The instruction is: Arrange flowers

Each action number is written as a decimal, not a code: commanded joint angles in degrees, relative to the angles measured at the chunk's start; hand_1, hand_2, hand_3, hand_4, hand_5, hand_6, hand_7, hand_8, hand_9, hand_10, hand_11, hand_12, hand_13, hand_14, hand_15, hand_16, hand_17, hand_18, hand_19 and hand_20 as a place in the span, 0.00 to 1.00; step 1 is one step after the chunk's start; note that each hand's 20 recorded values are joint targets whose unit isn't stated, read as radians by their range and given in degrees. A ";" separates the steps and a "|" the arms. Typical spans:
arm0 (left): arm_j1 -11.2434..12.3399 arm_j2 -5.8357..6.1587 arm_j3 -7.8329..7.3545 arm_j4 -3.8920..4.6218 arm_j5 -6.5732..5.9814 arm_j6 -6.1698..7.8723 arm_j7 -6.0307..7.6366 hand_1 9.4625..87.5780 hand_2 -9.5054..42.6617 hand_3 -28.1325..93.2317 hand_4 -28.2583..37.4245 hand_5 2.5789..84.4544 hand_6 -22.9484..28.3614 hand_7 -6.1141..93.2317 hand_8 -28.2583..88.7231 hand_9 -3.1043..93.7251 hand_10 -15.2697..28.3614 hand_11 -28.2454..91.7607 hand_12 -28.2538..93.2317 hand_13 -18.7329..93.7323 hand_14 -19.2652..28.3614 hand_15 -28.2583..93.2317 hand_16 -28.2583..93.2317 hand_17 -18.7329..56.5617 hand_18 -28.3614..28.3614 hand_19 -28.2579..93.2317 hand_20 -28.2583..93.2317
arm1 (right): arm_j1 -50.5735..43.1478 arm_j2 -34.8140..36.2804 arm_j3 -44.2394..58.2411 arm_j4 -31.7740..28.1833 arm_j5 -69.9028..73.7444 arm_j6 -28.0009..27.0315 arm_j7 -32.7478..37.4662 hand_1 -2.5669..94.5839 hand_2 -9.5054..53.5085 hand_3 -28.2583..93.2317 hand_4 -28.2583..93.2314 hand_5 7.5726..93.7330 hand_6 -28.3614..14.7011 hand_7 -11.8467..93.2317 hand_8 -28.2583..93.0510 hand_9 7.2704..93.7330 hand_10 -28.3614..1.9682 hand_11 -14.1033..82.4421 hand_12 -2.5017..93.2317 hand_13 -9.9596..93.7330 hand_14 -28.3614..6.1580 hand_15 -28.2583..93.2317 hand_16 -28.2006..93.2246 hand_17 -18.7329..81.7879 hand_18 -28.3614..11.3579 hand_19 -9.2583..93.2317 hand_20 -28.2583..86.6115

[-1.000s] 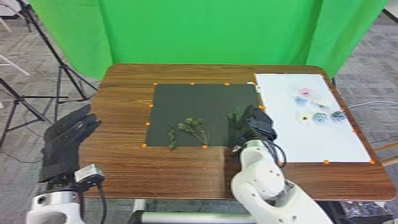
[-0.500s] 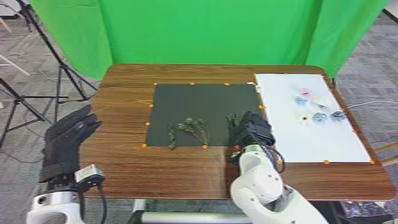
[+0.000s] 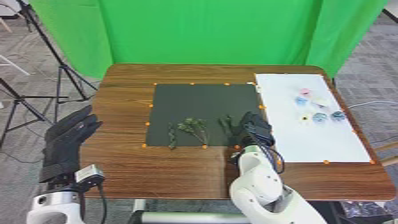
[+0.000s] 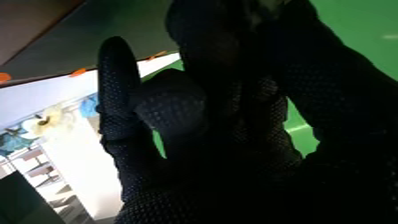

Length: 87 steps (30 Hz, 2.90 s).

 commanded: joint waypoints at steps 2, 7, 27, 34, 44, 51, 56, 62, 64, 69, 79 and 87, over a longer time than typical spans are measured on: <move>0.67 0.12 0.06 -0.30 -0.34 0.02 0.15 0.26 0.22 0.91 0.22 0.50 0.69 0.23 0.15 0.39 0.82 0.59 0.29 0.39 0.98 0.78 0.08 0.14 0.90 0.70 0.35 | -0.75 -0.87 0.35 0.17 -0.38 -0.30 -0.25 0.50 0.00 0.85 0.03 0.84 0.54 0.37 0.35 0.85 0.45 0.58 0.32 0.83 0.47 0.86 0.47 0.47 0.01 0.98 0.23; 0.62 -0.24 0.00 -0.27 0.07 -0.26 -0.02 0.26 0.22 0.91 0.22 0.50 0.69 0.23 0.15 0.39 0.82 0.59 0.29 0.39 0.98 0.78 0.08 0.14 0.90 0.70 0.35 | -0.92 -1.26 0.44 0.39 -0.77 -1.16 -0.34 0.50 0.00 0.85 0.03 0.84 0.54 0.37 0.35 0.85 0.43 0.60 0.31 0.83 0.47 0.87 0.46 0.48 0.00 0.98 0.23; 1.75 -0.47 -0.98 -0.74 0.36 -0.03 -0.29 0.26 0.21 0.92 0.25 0.50 0.69 0.23 0.15 0.39 0.82 0.59 0.29 0.39 0.98 0.78 0.08 0.14 0.90 0.70 0.35 | -0.83 -2.62 0.71 0.59 -2.22 -1.94 1.76 0.35 0.06 0.85 0.05 0.81 0.50 0.43 0.17 0.78 0.30 0.69 0.31 0.79 0.38 0.89 0.48 0.46 0.00 0.95 0.23; 2.77 -0.55 -1.64 -1.08 0.05 0.36 0.14 0.26 0.21 0.92 0.25 0.50 0.69 0.23 0.15 0.39 0.82 0.59 0.29 0.39 0.98 0.78 0.08 0.14 0.90 0.70 0.35 | -0.36 -0.81 0.93 -2.88 -2.33 1.90 2.97 0.29 0.10 0.85 0.06 0.66 0.34 0.43 0.16 0.58 0.02 0.75 0.30 0.64 0.11 0.95 0.44 0.44 0.00 0.96 0.19; 2.14 -0.86 -1.38 -1.35 0.63 0.68 -0.74 0.26 0.21 0.92 0.24 0.50 0.69 0.23 0.15 0.39 0.82 0.59 0.29 0.39 0.98 0.78 0.08 0.14 0.90 0.70 0.35 | 8.46 8.16 2.87 -4.45 1.99 6.48 0.71 0.29 0.12 0.87 0.06 0.59 0.30 0.37 0.16 0.52 0.00 0.62 0.25 0.60 0.11 0.93 0.40 0.44 0.00 0.99 0.13; 2.69 -0.54 -0.89 -1.31 0.02 1.39 0.98 0.26 0.22 0.91 0.22 0.49 0.69 0.23 0.15 0.39 0.82 0.59 0.29 0.39 0.98 0.78 0.08 0.14 0.90 0.70 0.35 | 11.05 14.45 7.11 -2.06 8.47 0.27 -1.32 0.31 0.13 0.89 0.06 0.54 0.33 0.35 0.16 0.49 0.02 0.53 0.22 0.63 0.26 0.93 0.38 0.42 0.00 1.00 0.13; 2.54 -0.99 -1.16 -1.27 0.46 0.98 1.01 0.26 0.22 0.91 0.21 0.49 0.69 0.23 0.15 0.39 0.82 0.59 0.29 0.39 0.98 0.78 0.08 0.14 0.90 0.70 0.35 | 10.54 15.79 10.68 -0.65 10.13 -3.34 -2.01 0.32 0.12 0.90 0.05 0.52 0.34 0.36 0.16 0.47 0.04 0.49 0.22 0.63 0.31 0.94 0.37 0.41 0.00 0.99 0.16; 2.04 -0.50 -0.78 -1.10 0.19 1.06 1.23 0.26 0.22 0.91 0.21 0.49 0.69 0.23 0.15 0.39 0.82 0.59 0.29 0.39 0.98 0.78 0.08 0.14 0.90 0.70 0.35 | 8.95 15.59 14.66 -0.15 13.07 -12.33 -2.02 0.34 0.10 0.91 0.05 0.51 0.33 0.34 0.16 0.45 0.03 0.44 0.21 0.63 0.32 0.95 0.37 0.40 0.00 0.97 0.20; 2.04 -0.40 -0.59 -1.11 -0.16 1.24 1.54 0.25 0.22 0.91 0.21 0.49 0.69 0.23 0.15 0.39 0.82 0.59 0.29 0.39 0.98 0.78 0.08 0.14 0.90 0.70 0.35 | 8.90 15.18 15.32 0.57 13.85 -14.58 -1.98 0.34 0.10 0.91 0.05 0.51 0.33 0.33 0.16 0.45 0.03 0.42 0.21 0.64 0.33 0.95 0.36 0.40 0.00 0.97 0.21; 1.38 -0.15 -0.06 -1.05 -0.39 1.25 1.89 0.25 0.22 0.90 0.21 0.49 0.69 0.23 0.15 0.39 0.82 0.59 0.29 0.39 0.98 0.78 0.08 0.14 0.90 0.70 0.35 | 9.72 14.60 16.29 2.60 15.61 -18.95 -1.60 0.35 0.09 0.91 0.05 0.49 0.33 0.31 0.16 0.45 0.03 0.41 0.21 0.66 0.33 0.97 0.36 0.40 0.00 0.97 0.22; 1.03 0.40 0.24 -1.30 -0.76 1.33 2.60 0.25 0.22 0.91 0.21 0.49 0.69 0.23 0.15 0.39 0.82 0.59 0.29 0.39 0.98 0.78 0.08 0.14 0.90 0.70 0.35 | 12.65 14.43 15.72 6.98 16.89 -24.30 1.30 0.36 0.08 0.91 0.05 0.50 0.34 0.31 0.16 0.45 0.04 0.40 0.21 0.67 0.34 0.98 0.36 0.41 0.01 0.96 0.24; 1.61 -0.07 -0.15 -1.45 -0.55 1.37 2.54 0.25 0.22 0.91 0.21 0.49 0.69 0.23 0.15 0.39 0.82 0.59 0.29 0.39 0.98 0.78 0.08 0.14 0.90 0.70 0.35 | 12.34 12.96 16.25 7.06 17.18 -28.15 3.65 0.39 0.07 0.90 0.05 0.51 0.34 0.29 0.16 0.48 0.04 0.39 0.21 0.69 0.34 0.98 0.36 0.42 0.00 0.98 0.25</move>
